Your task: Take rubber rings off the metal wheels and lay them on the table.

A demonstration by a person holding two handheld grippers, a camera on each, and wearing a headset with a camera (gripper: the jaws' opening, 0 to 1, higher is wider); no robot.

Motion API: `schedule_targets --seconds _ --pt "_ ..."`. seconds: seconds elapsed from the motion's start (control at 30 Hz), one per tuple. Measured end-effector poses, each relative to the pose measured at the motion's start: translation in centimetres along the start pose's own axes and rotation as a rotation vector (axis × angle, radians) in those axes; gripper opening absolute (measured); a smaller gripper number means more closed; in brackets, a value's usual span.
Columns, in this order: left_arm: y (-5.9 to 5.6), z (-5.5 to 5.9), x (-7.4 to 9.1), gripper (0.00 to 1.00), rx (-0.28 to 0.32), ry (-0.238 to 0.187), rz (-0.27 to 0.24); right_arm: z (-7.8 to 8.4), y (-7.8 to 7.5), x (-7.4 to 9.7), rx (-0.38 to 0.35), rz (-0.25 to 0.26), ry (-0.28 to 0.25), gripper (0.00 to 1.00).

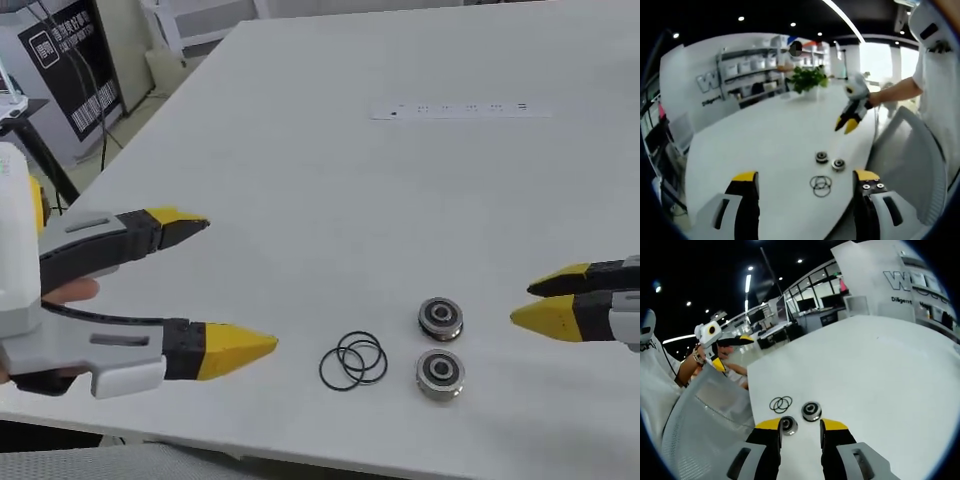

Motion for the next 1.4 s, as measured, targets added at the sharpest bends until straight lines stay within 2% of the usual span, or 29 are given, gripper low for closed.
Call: schedule_targets --seconds 0.2,0.5,0.87,0.97,1.1,1.23,1.4 --pt "-0.3 -2.1 -2.0 0.78 -0.041 -0.003 0.022 1.5 -0.5 0.4 -0.024 -0.005 -0.004 0.27" --pt "-0.4 -4.4 -4.9 0.78 -0.094 -0.007 0.051 3.2 -1.7 1.3 -0.048 -0.005 -0.018 0.27" --pt "-0.8 -5.6 -8.8 0.76 -0.125 -0.002 0.099 4.1 -2.7 1.1 -0.072 -0.023 -0.027 0.27" --pt "-0.9 -5.7 -10.1 0.76 -0.132 0.000 0.122 4.0 -2.9 0.7 -0.073 -0.035 -0.030 0.27" --pt "-0.9 -4.8 -12.2 0.74 -0.119 0.042 0.147 3.6 -2.9 0.0 -0.069 -0.052 -0.040 0.27" --pt "-1.0 -4.1 -13.9 0.71 -0.097 0.039 0.183 3.7 -2.5 -0.4 -0.050 -0.074 -0.042 0.27" --pt "-1.0 -3.5 -15.3 0.68 -0.085 0.042 0.202 3.9 -2.5 -0.8 -0.031 -0.089 -0.041 0.27"
Point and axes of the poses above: the centre of the closed fingertips' face, and the gripper's own axes: x roughly backward along the fingers, y roughly to its left, z roughly out of its underside, the point moved 5 cm from there along x, roughly backward along the fingers, and after that the axes turned 11 degrees about z, right-handed, at the moved point
